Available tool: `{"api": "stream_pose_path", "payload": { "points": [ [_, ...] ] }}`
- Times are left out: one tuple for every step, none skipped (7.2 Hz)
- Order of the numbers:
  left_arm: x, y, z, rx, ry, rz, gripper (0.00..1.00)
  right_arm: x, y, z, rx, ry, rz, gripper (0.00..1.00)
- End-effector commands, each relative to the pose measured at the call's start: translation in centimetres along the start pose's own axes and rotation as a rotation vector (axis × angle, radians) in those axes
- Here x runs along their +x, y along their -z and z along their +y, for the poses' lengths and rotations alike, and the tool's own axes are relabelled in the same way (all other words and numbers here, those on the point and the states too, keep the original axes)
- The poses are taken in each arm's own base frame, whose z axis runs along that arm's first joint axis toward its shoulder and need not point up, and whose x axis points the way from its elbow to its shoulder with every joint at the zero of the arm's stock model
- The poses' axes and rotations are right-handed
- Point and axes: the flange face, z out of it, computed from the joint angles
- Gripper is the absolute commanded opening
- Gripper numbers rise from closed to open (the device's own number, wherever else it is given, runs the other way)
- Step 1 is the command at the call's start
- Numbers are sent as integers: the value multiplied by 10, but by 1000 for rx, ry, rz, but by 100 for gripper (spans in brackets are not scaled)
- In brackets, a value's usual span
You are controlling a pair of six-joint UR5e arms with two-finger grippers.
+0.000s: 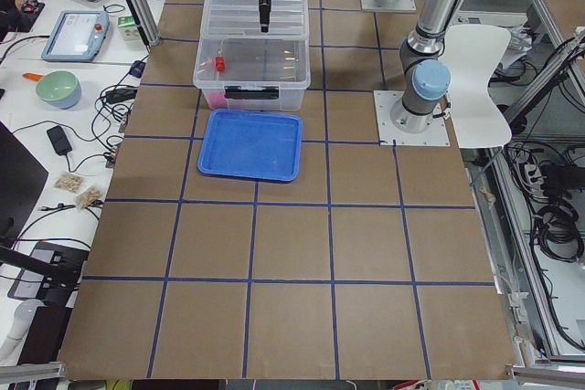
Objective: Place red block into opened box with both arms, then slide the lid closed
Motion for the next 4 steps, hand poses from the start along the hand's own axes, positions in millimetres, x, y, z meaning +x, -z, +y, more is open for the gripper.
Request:
{"api": "stream_pose_path", "payload": {
  "points": [
    [0, 0, 0, 0, 0, -1, 100, -4, -1, -1, 0, -7, -8, 100],
    [0, 0, 0, -2, 0, -1, 100, -6, -2, -1, -2, -7, -13, 100],
    [0, 0, 0, 0, 0, 1, 100, -8, 0, 0, -3, -7, -15, 100],
    [0, -2, 0, -3, 0, 1, 100, -17, 0, -2, 1, -9, -10, 100]
  ]
}}
